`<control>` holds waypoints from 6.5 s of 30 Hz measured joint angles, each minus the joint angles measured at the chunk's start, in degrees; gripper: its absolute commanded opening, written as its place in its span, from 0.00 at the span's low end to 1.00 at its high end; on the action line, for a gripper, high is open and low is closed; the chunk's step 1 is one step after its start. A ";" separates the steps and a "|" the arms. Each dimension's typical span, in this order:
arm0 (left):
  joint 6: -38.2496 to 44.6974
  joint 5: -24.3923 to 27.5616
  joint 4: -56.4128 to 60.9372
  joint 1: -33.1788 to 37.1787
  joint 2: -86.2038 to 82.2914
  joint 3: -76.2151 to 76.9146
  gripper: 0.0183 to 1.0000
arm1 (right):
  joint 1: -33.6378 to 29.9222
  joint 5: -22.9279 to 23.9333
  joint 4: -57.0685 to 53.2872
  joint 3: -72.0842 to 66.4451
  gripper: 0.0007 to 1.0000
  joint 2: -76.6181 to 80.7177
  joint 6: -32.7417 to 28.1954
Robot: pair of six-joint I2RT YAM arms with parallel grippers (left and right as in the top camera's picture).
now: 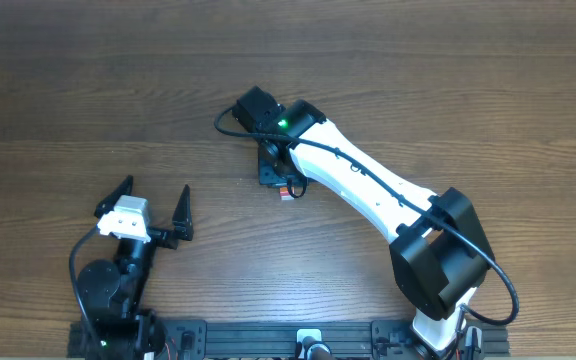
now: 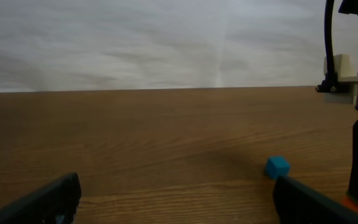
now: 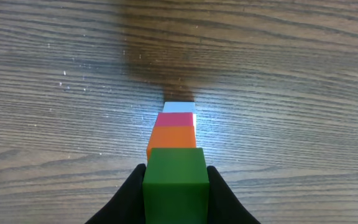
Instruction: Stack Cubes
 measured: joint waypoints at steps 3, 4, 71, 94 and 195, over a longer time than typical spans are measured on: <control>0.00 0.00 0.00 0.00 0.00 0.00 1.00 | 0.00 -0.02 0.00 0.00 0.17 0.00 -0.02; 0.00 0.00 0.00 0.00 0.00 0.00 1.00 | 0.00 -0.04 0.04 0.00 0.18 0.04 -0.02; 0.00 0.00 0.00 0.00 0.00 0.00 1.00 | -9.51 -1.92 -1.92 24.68 0.87 24.22 -9.29; 0.00 0.00 0.00 0.00 0.00 0.00 1.00 | -9.51 -2.19 -1.51 24.79 0.70 26.29 -9.11; 0.00 0.00 -0.02 0.00 0.00 0.00 1.00 | -1.51 -5.44 -12.17 10.60 0.11 3.76 -2.82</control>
